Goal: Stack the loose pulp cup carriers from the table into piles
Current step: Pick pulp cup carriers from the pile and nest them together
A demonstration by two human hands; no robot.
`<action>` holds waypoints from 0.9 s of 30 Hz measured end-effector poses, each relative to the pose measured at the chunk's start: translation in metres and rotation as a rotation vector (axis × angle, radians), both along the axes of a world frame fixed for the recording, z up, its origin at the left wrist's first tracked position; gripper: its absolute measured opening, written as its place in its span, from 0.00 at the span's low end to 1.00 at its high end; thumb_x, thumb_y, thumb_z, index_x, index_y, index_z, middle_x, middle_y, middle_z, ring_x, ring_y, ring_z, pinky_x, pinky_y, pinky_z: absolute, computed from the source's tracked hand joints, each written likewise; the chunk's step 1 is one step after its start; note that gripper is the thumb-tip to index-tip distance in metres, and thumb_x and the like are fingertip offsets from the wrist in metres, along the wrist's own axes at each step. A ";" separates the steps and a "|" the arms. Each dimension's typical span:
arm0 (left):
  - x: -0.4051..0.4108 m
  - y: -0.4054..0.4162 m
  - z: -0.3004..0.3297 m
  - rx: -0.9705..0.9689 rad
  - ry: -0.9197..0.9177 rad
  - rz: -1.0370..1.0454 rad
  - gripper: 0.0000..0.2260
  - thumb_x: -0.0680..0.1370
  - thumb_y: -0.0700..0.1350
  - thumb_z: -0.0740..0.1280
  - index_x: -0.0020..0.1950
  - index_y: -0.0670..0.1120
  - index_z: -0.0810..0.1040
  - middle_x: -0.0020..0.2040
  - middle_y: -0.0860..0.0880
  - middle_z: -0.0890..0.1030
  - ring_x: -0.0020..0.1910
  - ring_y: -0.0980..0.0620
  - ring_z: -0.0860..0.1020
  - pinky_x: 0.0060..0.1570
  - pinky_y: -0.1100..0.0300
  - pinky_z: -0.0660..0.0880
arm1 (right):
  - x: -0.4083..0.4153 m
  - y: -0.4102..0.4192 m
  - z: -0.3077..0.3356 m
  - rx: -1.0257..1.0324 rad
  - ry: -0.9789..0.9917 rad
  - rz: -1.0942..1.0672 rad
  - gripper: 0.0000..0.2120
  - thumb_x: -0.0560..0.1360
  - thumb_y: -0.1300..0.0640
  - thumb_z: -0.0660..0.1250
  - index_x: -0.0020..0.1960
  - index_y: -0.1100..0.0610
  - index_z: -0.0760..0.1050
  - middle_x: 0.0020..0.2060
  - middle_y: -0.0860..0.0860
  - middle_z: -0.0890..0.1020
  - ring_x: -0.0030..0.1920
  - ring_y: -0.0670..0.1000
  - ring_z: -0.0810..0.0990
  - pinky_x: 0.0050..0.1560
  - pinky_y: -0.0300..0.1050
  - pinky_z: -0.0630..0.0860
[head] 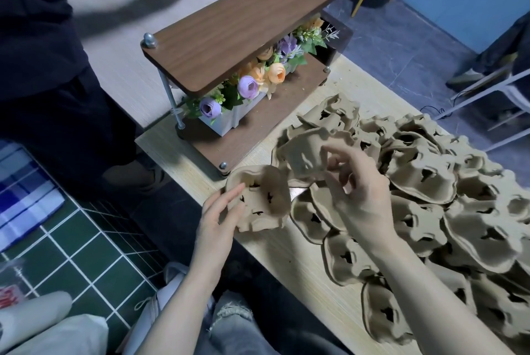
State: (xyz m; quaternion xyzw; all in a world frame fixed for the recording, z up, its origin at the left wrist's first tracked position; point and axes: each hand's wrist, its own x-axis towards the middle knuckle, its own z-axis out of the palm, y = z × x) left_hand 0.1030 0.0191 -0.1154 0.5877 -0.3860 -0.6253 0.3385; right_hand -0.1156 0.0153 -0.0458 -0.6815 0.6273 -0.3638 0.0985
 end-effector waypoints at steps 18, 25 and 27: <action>0.000 -0.013 0.018 0.175 0.153 0.083 0.12 0.73 0.55 0.73 0.38 0.46 0.83 0.52 0.42 0.83 0.54 0.45 0.81 0.64 0.40 0.74 | 0.042 0.042 -0.016 0.011 0.234 0.259 0.07 0.77 0.60 0.64 0.53 0.52 0.75 0.39 0.39 0.77 0.36 0.43 0.74 0.37 0.37 0.69; 0.006 -0.012 0.021 0.195 0.234 0.083 0.11 0.78 0.47 0.69 0.52 0.40 0.83 0.49 0.47 0.86 0.52 0.51 0.82 0.65 0.41 0.74 | 0.048 0.031 -0.005 0.524 -0.872 -0.296 0.16 0.74 0.49 0.71 0.55 0.55 0.72 0.29 0.49 0.75 0.28 0.45 0.71 0.32 0.39 0.68; 0.010 -0.011 0.023 0.202 0.251 0.069 0.07 0.79 0.44 0.67 0.53 0.44 0.84 0.49 0.48 0.86 0.48 0.55 0.83 0.63 0.41 0.76 | 0.050 0.026 -0.006 0.568 -0.886 -0.290 0.12 0.75 0.59 0.70 0.56 0.57 0.72 0.30 0.50 0.75 0.27 0.45 0.71 0.29 0.33 0.67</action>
